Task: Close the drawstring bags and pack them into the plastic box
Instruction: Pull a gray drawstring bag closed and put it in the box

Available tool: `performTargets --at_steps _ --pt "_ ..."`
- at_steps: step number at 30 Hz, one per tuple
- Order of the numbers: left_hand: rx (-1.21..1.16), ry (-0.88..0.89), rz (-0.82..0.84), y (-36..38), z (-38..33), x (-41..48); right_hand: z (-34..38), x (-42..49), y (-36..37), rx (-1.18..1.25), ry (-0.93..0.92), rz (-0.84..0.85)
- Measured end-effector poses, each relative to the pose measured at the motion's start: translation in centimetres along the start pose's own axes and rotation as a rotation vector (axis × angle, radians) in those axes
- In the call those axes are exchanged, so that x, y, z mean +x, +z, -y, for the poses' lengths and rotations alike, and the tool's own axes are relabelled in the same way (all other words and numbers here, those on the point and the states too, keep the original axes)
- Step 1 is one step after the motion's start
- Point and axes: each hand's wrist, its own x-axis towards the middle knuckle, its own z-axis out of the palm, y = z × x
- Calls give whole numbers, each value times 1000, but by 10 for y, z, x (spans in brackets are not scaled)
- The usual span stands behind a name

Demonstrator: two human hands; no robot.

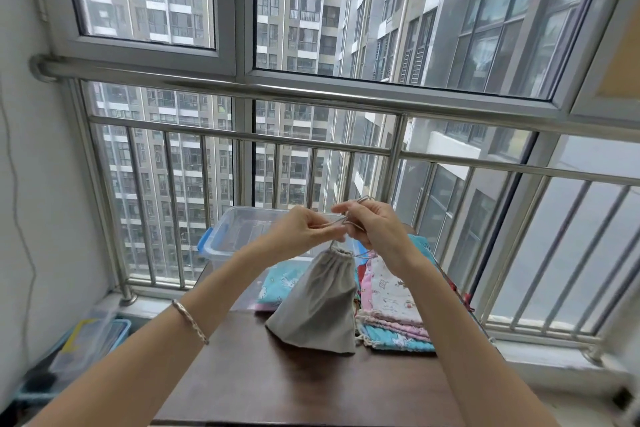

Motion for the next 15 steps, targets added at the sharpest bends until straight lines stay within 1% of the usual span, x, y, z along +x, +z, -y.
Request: performTargets --at_steps 3,5,7,8,10,12,14,15 --pt "-192 -86 45 5 -5 -3 -1 3 -1 -51 12 13" --pt "-334 -113 69 5 -4 -2 -2 5 -4 -71 52 -40" --pt "-400 -114 82 5 -1 -2 -3 5 -9 -95 122 -80" --pt "-425 -117 82 4 -1 -3 -4 4 -11 -119 163 -67" --pt "-477 -122 70 3 0 -4 -4 4 -15 -139 241 14" --pt "-522 -144 38 1 0 -5 -4 4 -18 -117 279 87" --pt "-575 -188 10 0 1 -4 -4 4 -19 -154 248 126" --pt "-584 -208 3 0 1 -4 -4 3 -19 -231 207 140"
